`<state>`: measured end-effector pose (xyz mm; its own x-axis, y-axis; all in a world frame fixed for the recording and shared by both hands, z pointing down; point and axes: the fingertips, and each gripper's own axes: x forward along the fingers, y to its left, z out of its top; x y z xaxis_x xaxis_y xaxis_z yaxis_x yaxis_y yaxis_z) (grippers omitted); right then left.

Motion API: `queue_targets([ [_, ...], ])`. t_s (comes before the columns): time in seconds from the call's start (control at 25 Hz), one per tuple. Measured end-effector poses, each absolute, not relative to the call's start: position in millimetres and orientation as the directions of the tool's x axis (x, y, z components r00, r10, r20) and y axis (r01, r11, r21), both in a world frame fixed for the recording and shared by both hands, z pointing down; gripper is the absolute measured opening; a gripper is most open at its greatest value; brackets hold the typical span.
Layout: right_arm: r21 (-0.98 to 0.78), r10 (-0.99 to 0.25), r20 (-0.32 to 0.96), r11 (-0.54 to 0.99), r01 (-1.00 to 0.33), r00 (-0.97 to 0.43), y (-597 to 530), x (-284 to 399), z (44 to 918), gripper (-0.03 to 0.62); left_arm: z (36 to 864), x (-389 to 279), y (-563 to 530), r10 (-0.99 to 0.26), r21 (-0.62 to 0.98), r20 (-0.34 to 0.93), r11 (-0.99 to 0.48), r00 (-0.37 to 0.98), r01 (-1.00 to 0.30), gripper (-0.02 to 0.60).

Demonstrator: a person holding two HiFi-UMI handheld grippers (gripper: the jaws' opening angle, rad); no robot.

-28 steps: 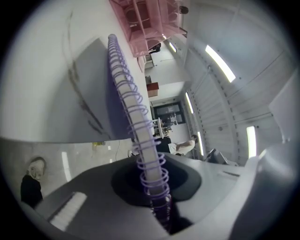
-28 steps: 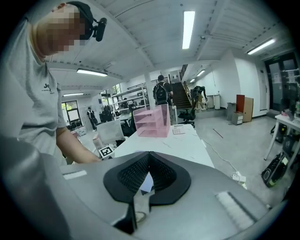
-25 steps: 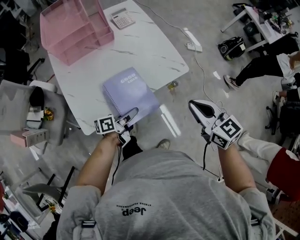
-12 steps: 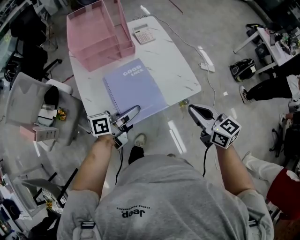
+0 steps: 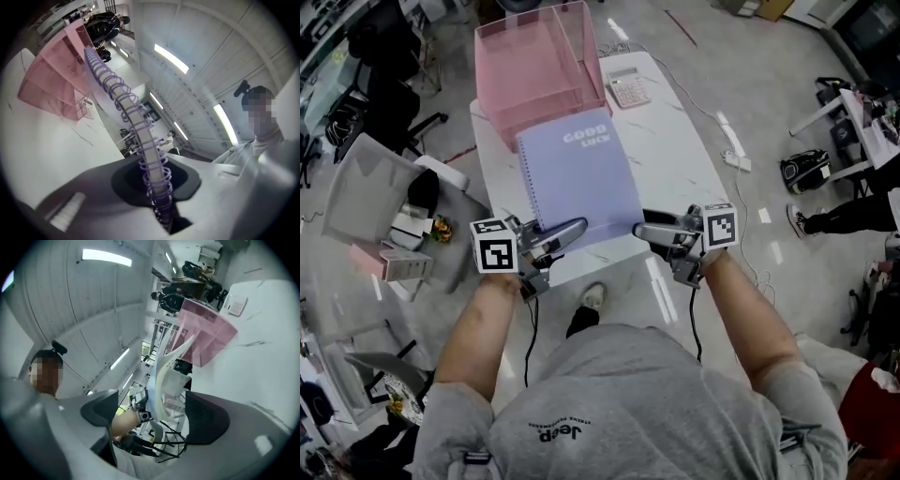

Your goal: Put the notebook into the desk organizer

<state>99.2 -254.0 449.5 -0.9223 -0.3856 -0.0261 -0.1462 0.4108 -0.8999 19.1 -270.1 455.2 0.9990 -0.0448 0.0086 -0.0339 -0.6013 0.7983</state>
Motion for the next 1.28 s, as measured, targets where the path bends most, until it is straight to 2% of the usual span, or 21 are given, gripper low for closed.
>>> queue_targets([
  [0.2,-0.934,-0.350,-0.022,0.340,-0.105,-0.936,-295.7,55.6,476.4,0.433,457.6,8.2,-271.6,0.065,0.763,0.009,-0.645,0.998,0.036,0.092],
  [0.36,-0.953,-0.384,-0.109,0.304,-0.014,-0.917,-323.1,41.2,475.6,0.413,470.2,-2.1,-283.5,0.091,0.774,-0.005,-0.630,0.996,0.062,0.091],
  [0.48,-0.940,-0.424,-0.034,0.322,-0.116,-0.905,-344.4,37.8,489.8,0.136,499.2,-11.1,-299.1,0.064,0.811,0.025,-0.585,0.998,0.017,0.092],
  [0.52,-0.932,-0.426,0.022,0.320,-0.173,-0.904,-349.9,34.9,499.5,0.106,511.7,-14.5,-304.1,0.056,0.824,0.048,-0.566,0.997,-0.007,0.092],
  [0.64,-0.898,-0.416,0.173,0.305,-0.316,-0.893,-363.5,24.0,526.5,0.089,545.2,-24.7,-317.9,0.042,0.853,0.118,-0.516,0.992,-0.080,0.092],
  [0.76,-0.871,-0.417,0.229,0.315,-0.376,-0.880,-378.7,15.3,538.1,0.089,561.3,-32.3,-333.3,0.030,0.862,0.141,-0.495,0.990,-0.108,0.094],
  [1.28,-0.855,-0.459,0.210,0.343,-0.390,-0.863,-423.7,9.0,561.9,0.087,589.5,-40.8,-382.3,0.043,0.829,0.181,-0.545,0.982,-0.129,0.095],
])
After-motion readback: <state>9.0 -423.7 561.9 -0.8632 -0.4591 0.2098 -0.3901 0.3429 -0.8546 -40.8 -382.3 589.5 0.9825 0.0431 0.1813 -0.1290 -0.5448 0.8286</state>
